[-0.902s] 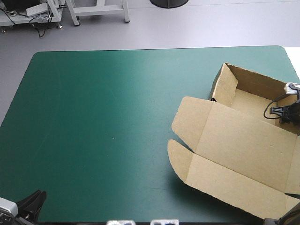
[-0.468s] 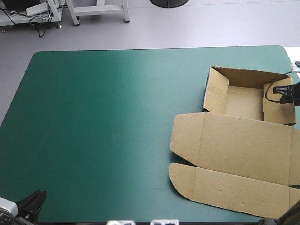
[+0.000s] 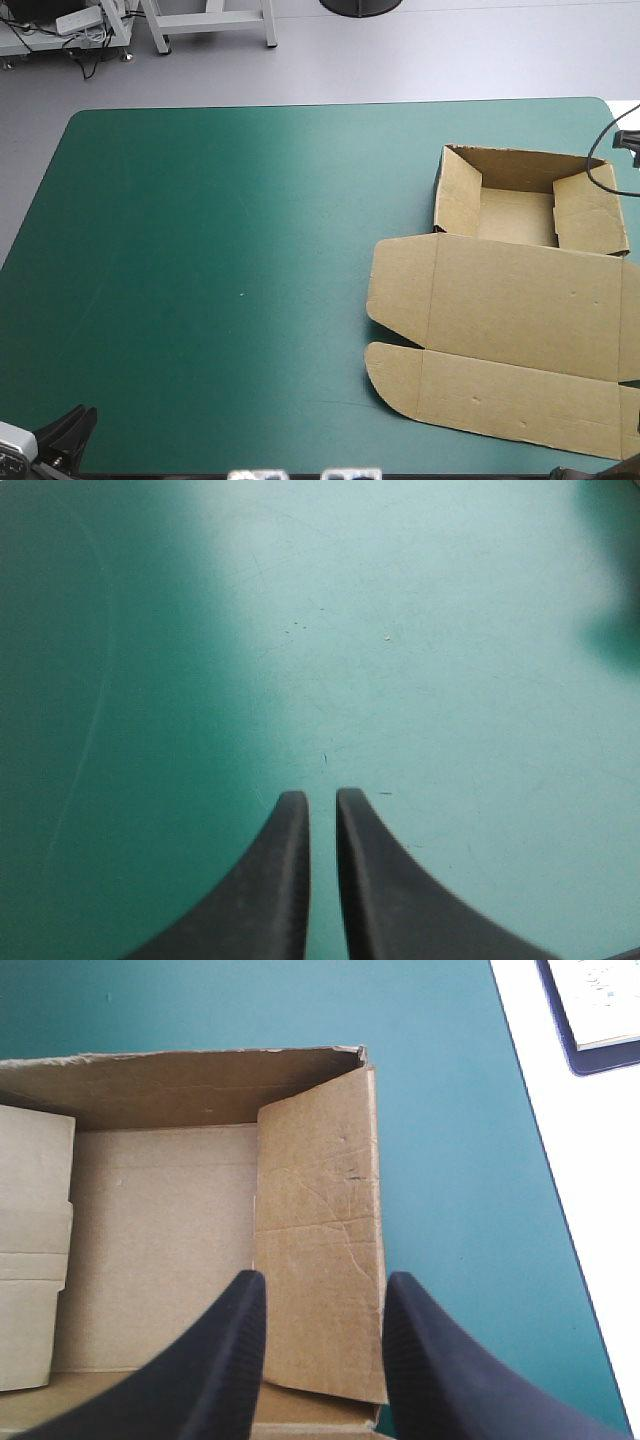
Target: Fold the box
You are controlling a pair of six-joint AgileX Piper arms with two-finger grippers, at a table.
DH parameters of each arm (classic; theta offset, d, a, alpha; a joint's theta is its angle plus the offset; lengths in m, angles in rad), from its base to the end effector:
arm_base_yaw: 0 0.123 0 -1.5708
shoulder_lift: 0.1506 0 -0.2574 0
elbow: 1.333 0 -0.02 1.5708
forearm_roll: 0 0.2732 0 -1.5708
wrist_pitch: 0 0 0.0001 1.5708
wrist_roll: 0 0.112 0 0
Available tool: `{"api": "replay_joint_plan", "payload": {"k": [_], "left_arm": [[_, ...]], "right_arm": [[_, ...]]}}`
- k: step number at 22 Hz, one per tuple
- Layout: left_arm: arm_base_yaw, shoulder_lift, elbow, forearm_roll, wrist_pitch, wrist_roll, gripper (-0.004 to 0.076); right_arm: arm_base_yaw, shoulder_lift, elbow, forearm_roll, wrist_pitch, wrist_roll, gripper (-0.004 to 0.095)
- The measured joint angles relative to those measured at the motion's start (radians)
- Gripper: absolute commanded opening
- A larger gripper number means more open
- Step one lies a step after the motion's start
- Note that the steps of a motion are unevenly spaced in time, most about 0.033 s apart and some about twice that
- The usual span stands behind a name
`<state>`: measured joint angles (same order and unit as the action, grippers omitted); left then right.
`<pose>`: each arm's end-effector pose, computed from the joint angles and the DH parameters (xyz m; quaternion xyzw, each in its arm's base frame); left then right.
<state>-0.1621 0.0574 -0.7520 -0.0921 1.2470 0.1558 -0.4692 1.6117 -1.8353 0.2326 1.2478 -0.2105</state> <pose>0.0257 -0.0141 0.3328 0.1449 0.8378 -0.0465 0.5244 0.3396 -0.1447 0.3907 0.1224 0.9358 0.0062 0.3305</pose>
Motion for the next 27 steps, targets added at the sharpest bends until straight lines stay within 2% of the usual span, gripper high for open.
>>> {"api": "replay_joint_plan", "payload": {"k": [2,6,7,9,11,13,18,24,27], "left_arm": [[0.0,0.0,0.0,0.006,0.0,0.0,0.0062],[0.0,0.0,0.0,0.025,0.0,0.0,0.006],[0.0,0.0,0.0,0.036,0.0,0.007,0.006],[0.0,0.0,0.0,0.055,0.0,0.019,0.006],[0.0,0.0,0.0,0.085,0.0,0.022,0.006],[0.0,0.0,0.0,0.117,0.0,0.026,0.006],[0.0,0.0,0.0,0.13,0.0,0.026,0.006],[0.0,-0.005,0.081,0.115,-0.004,0.026,0.006],[0.0,-0.035,0.127,0.065,-0.019,0.03,0.006]], "right_arm": [[0.0,-0.048,0.001,0.001,0.001,0.022,0.0003],[0.0,-0.163,0.016,0.071,0.001,0.029,-0.0009],[0.0,-0.23,0.031,0.142,0.002,0.017,-0.0009],[0.0,-0.295,0.044,0.198,0.002,0.007,-0.0009],[0.011,-0.358,0.058,0.205,0.002,0.003,-0.0009],[0.05,-0.449,0.097,0.144,0.002,0.006,-0.0009],[0.241,-0.762,0.355,-0.18,0.003,0.112,-0.001],[0.281,-1.131,0.736,-0.316,0.001,0.163,-0.0013],[0.281,-1.245,0.883,-0.325,-0.025,0.188,-0.0013]]}}
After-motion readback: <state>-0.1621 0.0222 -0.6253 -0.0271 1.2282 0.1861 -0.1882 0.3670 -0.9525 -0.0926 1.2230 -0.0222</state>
